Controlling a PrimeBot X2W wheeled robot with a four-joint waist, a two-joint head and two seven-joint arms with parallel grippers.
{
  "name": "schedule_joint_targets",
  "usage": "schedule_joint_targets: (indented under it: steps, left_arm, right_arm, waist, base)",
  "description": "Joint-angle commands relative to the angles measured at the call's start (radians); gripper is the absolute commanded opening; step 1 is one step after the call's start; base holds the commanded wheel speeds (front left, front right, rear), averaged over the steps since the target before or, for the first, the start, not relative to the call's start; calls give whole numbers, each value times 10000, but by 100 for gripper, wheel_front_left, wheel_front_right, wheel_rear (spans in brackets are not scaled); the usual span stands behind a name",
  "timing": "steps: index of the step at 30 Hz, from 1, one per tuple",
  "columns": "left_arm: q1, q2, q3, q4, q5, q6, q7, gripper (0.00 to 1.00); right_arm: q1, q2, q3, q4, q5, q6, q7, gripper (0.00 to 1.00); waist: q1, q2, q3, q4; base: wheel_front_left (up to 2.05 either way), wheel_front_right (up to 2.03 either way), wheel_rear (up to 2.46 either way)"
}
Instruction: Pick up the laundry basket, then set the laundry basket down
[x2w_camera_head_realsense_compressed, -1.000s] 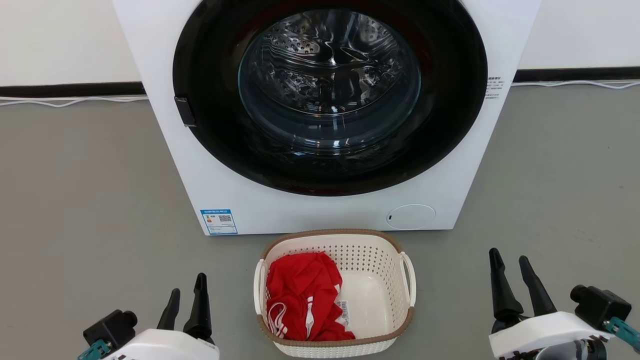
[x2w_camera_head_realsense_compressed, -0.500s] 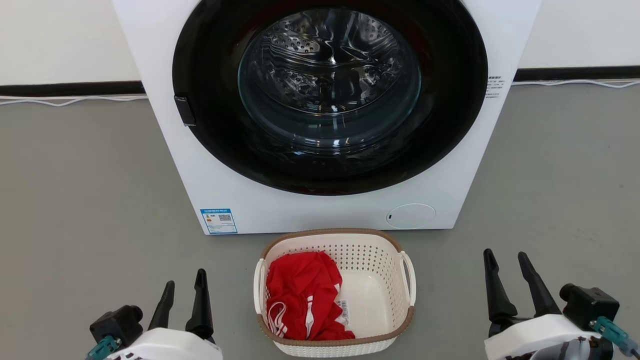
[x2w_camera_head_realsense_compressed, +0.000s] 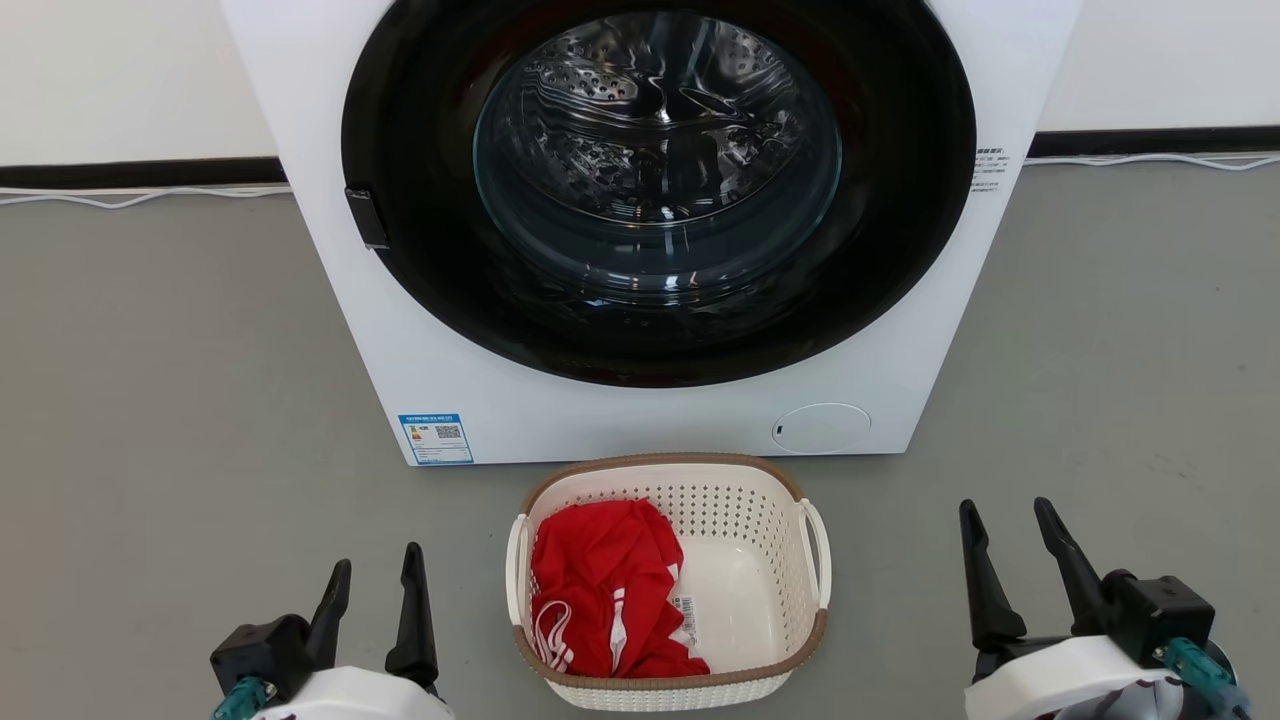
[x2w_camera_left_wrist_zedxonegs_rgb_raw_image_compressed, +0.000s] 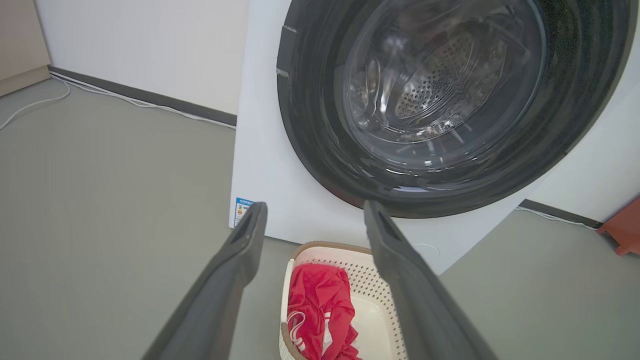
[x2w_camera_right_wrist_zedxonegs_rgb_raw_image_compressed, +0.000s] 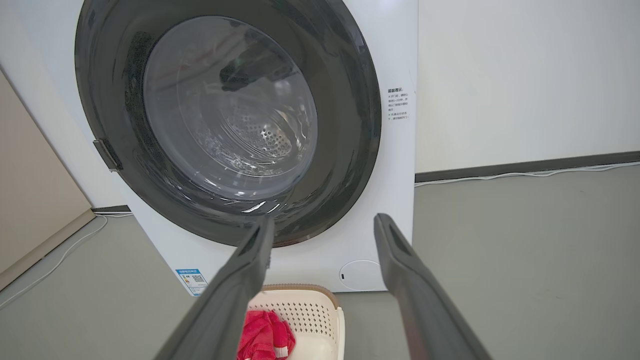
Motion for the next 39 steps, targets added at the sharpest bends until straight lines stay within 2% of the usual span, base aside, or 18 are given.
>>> schedule_joint_targets:
  steps: [1,11,39]
  left_arm:
    - [-193,102,229,-303,343,86,-179,100]
    - [-159,120,90,-294,1275,239,-465,100]
    - [-226,120,29,-315,1157,262,-465,100]
  right_arm:
    - [-227,-115,216,-207,-356,65,-218,100]
    - [-203,-122,242,-211,-1544,71,-500,100]
    - [-254,-122,179,-181,-1511,71,-500,100]
  waist:
    - [0,-1,7,-1]
    - [0,-1,18,-24]
    - [0,-1,145,32]
  base:
    - [0,0,0]
    - [0,0,0]
    - [0,0,0]
